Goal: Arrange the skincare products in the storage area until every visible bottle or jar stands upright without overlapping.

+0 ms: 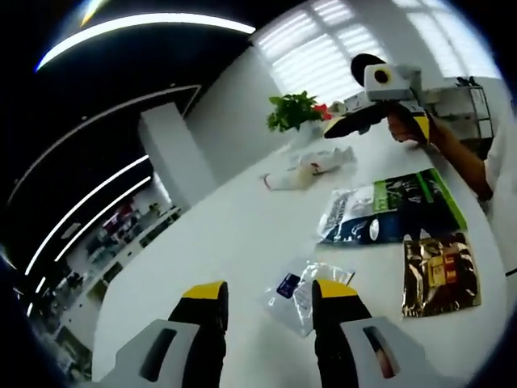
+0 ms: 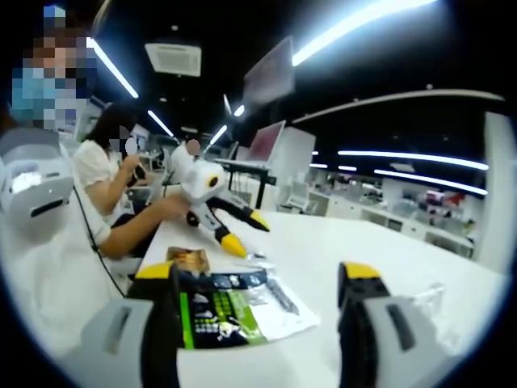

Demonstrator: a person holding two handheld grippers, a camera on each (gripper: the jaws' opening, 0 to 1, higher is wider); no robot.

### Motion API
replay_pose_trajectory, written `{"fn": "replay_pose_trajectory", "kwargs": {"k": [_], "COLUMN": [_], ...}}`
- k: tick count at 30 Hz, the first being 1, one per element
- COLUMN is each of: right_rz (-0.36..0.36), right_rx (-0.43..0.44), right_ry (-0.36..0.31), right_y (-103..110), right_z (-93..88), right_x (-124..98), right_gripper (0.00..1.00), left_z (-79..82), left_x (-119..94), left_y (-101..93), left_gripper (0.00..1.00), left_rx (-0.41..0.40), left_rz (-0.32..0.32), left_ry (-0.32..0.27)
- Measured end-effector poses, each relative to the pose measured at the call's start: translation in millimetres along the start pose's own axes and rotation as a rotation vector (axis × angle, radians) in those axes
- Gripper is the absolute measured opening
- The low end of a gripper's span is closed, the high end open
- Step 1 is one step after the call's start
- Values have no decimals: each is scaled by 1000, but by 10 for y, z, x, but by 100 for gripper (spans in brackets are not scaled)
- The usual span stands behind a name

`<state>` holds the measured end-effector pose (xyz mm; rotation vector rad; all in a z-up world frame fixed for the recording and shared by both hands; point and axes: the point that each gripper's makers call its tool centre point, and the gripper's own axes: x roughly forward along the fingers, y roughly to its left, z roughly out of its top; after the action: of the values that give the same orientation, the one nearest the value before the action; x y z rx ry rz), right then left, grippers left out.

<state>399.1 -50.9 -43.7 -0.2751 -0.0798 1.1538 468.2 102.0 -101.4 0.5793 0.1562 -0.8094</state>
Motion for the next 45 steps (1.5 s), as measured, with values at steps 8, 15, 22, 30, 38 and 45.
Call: {"fn": "replay_pose_trajectory", "kwargs": {"k": [8, 15, 22, 30, 38, 45], "right_rz": [3, 5, 7, 13, 15, 5], "right_rx": [0, 1, 0, 1, 5, 11], "right_ry": [-1, -4, -4, -1, 1, 0], "right_y": [3, 6, 12, 27, 31, 18], "right_z": [0, 8, 11, 10, 8, 6], "right_x": [0, -1, 7, 12, 12, 4], "right_gripper": [81, 80, 80, 80, 79, 80], "left_z": [18, -16, -50, -60, -69, -75], "left_x": [68, 146, 157, 121, 74, 69], "left_y": [-25, -117, -159, -196, -234, -240], "left_gripper": [18, 6, 1, 1, 1, 0], "left_rx": [78, 91, 37, 33, 43, 49], "left_rz": [-25, -63, -75, -58, -53, -58], "left_ry": [79, 113, 129, 157, 180, 168]}}
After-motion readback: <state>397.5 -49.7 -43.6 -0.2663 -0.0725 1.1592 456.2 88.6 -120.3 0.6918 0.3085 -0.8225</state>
